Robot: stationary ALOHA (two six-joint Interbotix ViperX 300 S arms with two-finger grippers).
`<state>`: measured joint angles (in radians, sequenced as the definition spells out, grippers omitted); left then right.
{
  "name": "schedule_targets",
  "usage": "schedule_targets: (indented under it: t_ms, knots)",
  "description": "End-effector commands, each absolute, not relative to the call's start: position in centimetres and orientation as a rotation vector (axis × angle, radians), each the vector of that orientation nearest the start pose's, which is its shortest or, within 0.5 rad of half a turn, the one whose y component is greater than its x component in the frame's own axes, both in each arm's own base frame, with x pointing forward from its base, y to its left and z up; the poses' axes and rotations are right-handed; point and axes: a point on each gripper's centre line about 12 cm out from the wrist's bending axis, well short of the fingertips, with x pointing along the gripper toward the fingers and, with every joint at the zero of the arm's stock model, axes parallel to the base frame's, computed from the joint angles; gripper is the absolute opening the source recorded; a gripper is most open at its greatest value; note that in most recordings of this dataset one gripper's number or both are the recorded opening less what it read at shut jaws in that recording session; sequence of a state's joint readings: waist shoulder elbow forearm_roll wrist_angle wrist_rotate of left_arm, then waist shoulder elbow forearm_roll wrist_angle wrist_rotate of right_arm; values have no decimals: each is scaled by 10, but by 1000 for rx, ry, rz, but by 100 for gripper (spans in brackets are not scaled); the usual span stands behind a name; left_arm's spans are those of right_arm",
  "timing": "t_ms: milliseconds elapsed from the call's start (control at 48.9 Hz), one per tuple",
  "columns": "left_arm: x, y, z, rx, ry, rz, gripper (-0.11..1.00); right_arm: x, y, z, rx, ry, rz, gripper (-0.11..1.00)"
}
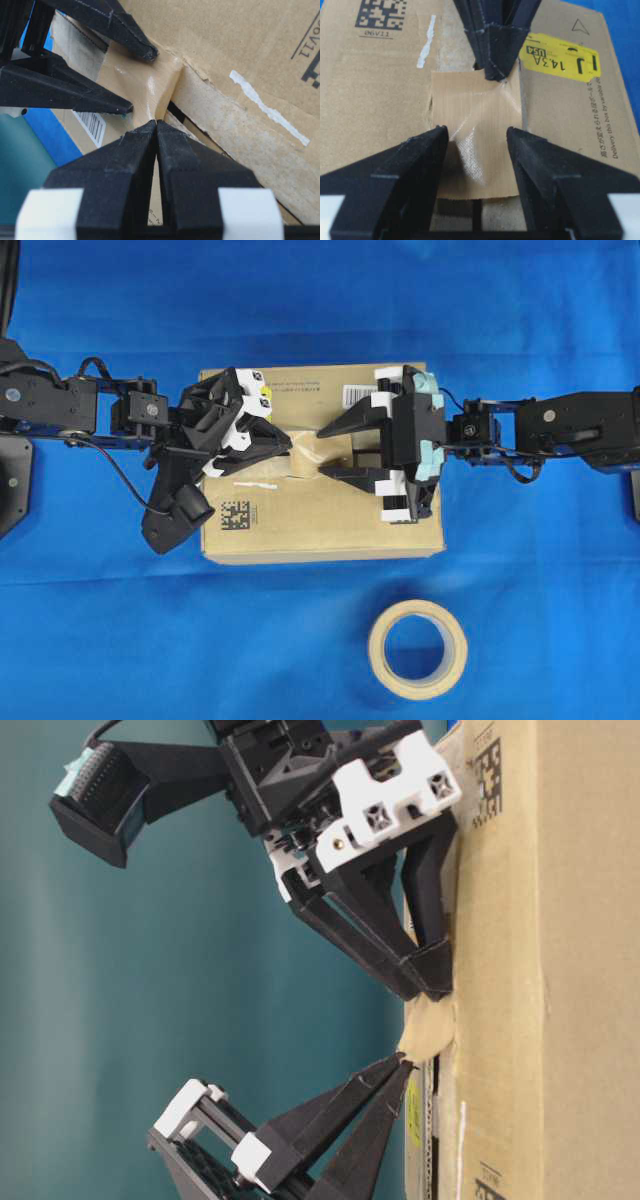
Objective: Apply tape along the seams of the closed cardboard box to seal it securely.
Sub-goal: 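Press the tape strip flat onto the seam with the right gripper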
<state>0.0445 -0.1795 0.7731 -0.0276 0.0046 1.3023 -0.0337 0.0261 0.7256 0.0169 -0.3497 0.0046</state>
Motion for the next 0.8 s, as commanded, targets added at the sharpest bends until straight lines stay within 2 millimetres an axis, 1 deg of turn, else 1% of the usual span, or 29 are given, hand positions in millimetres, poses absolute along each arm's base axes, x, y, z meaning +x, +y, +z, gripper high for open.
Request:
schedule_targets:
  t_ms: [0, 388, 450, 490, 552, 695, 756, 777]
  knots:
    - [353, 18, 205, 1216, 528, -321, 0, 400, -14, 182, 29, 382, -43, 59]
    - [353, 19, 205, 1195, 532, -314, 1, 397, -14, 178, 43, 397, -48, 59]
    - [353, 19, 205, 1191, 534, -314, 4, 397, -14, 178, 46, 397, -50, 59]
    - [352, 19, 204, 1191, 536, -316, 9, 397, -14, 177, 51, 399, -53, 59]
    - [353, 19, 205, 1193, 538, -317, 21, 397, -14, 176, 55, 406, -55, 59]
    - [354, 20, 206, 1210, 533, -318, 60, 396, -14, 174, 62, 425, -59, 59]
    - [354, 21, 208, 1210, 531, -315, 73, 395, -14, 174, 62, 428, -59, 59]
    - [354, 21, 208, 1211, 532, -314, 76, 395, -14, 174, 62, 428, -59, 59]
